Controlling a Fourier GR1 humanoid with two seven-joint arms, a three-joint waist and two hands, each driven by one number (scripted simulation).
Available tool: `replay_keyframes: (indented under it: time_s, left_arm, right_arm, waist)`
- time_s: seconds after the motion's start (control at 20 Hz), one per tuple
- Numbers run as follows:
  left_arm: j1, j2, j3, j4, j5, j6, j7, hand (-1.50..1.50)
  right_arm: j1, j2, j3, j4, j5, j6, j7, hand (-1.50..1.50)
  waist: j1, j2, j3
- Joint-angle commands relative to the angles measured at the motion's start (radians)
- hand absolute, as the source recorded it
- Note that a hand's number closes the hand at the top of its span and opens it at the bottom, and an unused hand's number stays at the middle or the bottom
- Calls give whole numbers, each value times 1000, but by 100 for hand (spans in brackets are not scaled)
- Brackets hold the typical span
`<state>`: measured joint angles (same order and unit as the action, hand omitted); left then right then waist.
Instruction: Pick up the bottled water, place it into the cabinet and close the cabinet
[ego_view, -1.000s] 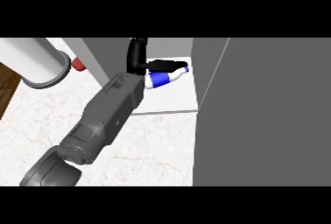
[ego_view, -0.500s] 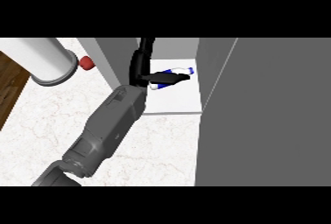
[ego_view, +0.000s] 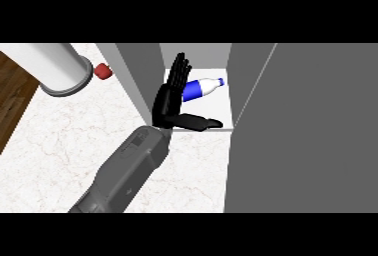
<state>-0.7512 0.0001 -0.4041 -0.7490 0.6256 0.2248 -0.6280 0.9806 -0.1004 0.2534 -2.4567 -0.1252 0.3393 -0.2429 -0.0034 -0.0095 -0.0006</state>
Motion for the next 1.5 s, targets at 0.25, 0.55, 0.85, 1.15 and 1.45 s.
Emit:
replay_keyframes:
  time_s: [0.25,0.55,0.85,1.15,1.45]
  left_arm:
    - [271,45,-126,-433,-36,-4,101,-150]
    - [425,140,-157,-626,-30,-11,165,150]
    - [586,260,-144,-780,-23,-41,163,150]
    - [713,359,-64,-905,15,-36,164,-150]
    - [834,450,33,-1006,134,-139,167,-150]
  right_arm:
    - [50,-29,7,-133,53,-13,43,-150]
    - [53,-120,86,-174,153,72,48,150]
    - [5,-219,100,-159,190,151,54,150]
    - [38,-304,149,-221,265,218,-17,150]
    - [-10,-344,302,-190,314,240,27,150]
  waist:
    - [10,-3,0]
    - [12,-2,-1]
    - [21,2,-1]
    - [2,-8,-2]
    - [19,-8,-5]
